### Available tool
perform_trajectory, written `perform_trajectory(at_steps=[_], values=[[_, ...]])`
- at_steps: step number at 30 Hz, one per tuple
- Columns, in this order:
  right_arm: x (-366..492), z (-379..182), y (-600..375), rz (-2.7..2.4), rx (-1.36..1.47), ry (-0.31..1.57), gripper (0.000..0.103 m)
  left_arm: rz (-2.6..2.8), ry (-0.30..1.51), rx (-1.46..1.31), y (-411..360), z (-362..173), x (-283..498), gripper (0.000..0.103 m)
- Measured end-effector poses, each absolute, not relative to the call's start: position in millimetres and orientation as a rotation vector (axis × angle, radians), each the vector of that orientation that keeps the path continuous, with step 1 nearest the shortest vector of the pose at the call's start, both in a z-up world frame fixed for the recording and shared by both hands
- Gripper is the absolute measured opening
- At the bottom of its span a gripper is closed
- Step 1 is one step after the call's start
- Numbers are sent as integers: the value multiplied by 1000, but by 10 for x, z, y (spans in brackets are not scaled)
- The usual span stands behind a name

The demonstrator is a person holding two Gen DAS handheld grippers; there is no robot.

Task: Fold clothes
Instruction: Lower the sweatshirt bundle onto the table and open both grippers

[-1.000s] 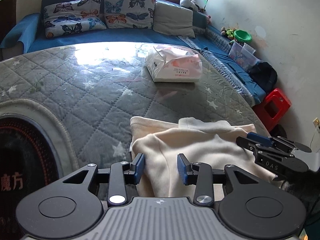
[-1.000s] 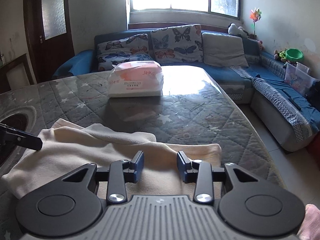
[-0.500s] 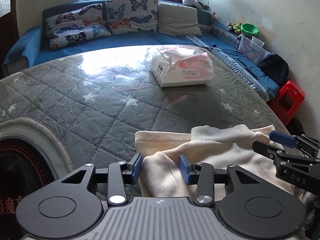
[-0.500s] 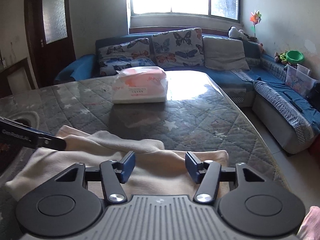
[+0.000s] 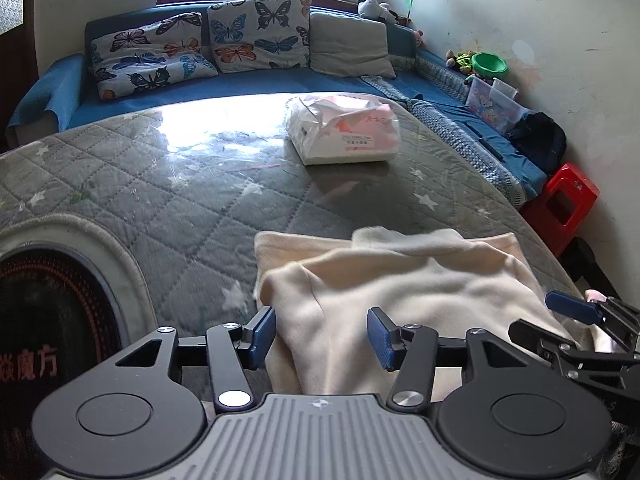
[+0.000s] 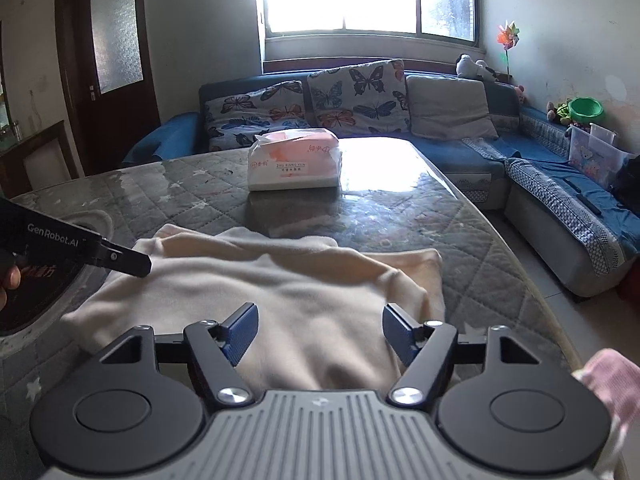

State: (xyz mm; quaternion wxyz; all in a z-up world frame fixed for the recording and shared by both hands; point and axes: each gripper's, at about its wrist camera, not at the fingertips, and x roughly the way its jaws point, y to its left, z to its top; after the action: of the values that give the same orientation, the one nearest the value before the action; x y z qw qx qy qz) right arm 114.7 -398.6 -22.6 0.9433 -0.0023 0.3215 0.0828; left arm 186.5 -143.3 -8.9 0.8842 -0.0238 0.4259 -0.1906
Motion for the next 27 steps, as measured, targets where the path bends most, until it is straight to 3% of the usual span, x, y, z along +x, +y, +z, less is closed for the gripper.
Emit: perform_trajectory(at_steps=[20,27], values=[[852,-319,-4113,145,44,661,76,-375,903,-35,-1371,-137,1321,65],[744,-301,-4049,162,26,652,86,-353,905,-56,-1193,-155,1144,69]])
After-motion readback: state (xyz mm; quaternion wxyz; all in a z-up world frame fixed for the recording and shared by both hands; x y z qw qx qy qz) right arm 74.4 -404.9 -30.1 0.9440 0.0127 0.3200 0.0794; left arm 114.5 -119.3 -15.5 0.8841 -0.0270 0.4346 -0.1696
